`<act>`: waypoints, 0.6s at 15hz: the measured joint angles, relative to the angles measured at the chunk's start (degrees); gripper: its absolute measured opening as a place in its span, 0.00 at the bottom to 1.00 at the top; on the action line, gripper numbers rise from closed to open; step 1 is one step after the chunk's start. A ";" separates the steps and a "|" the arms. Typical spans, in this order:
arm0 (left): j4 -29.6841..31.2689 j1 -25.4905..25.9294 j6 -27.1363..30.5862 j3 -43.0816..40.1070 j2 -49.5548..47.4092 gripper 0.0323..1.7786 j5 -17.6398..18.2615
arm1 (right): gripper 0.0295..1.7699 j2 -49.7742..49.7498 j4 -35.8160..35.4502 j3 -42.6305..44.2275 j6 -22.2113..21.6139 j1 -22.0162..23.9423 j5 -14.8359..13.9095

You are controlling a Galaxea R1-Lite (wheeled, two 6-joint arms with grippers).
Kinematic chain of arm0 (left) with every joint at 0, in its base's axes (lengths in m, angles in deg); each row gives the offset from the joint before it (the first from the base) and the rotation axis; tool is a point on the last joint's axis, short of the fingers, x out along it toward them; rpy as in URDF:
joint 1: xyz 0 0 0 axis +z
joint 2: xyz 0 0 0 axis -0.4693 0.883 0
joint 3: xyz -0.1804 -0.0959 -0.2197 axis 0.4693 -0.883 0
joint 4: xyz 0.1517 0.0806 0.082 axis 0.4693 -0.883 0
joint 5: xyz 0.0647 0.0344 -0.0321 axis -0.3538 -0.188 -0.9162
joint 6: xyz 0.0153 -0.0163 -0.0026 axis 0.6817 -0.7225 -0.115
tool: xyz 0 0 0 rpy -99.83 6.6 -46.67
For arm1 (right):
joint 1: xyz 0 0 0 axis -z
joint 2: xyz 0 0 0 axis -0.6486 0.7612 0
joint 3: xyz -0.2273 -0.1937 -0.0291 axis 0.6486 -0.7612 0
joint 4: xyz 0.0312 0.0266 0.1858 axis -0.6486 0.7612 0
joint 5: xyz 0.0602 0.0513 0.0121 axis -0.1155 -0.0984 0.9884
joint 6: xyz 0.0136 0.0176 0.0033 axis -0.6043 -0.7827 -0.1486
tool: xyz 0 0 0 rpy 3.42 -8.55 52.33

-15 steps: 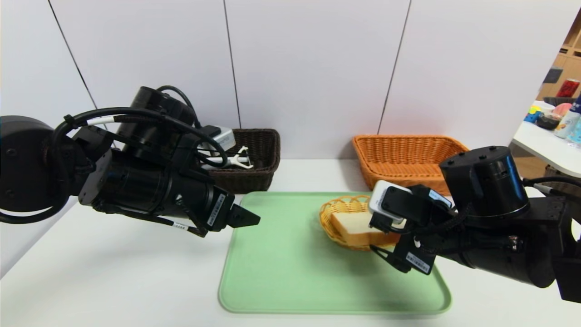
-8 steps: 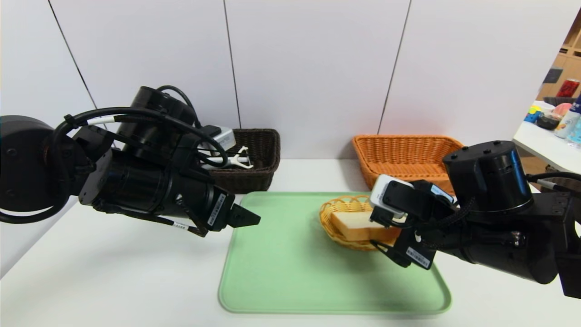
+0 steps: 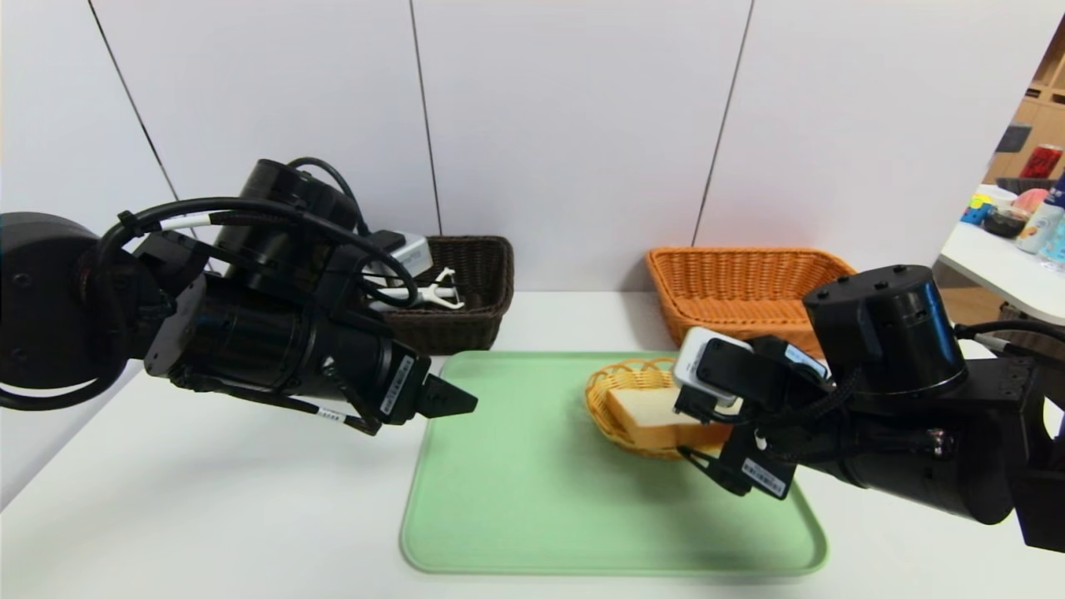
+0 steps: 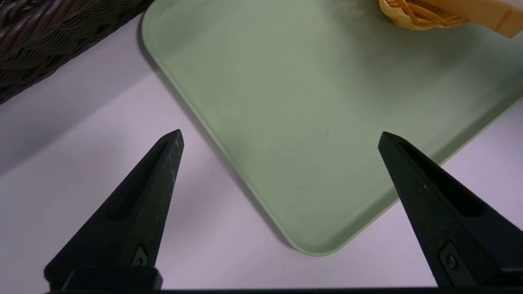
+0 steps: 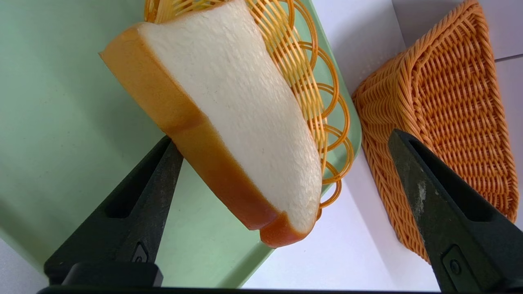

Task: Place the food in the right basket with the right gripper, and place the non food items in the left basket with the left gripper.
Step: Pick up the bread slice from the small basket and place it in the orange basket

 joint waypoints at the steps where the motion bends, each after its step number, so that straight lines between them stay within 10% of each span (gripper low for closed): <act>1: 0.02 0.00 0.02 0.00 0.00 0.95 0.05 | 0.96 0.02 0.00 -0.02 0.00 0.00 0.00; 9: 0.02 0.02 0.02 0.11 0.04 0.95 0.02 | 0.44 0.13 0.09 -0.48 -0.02 -0.28 0.39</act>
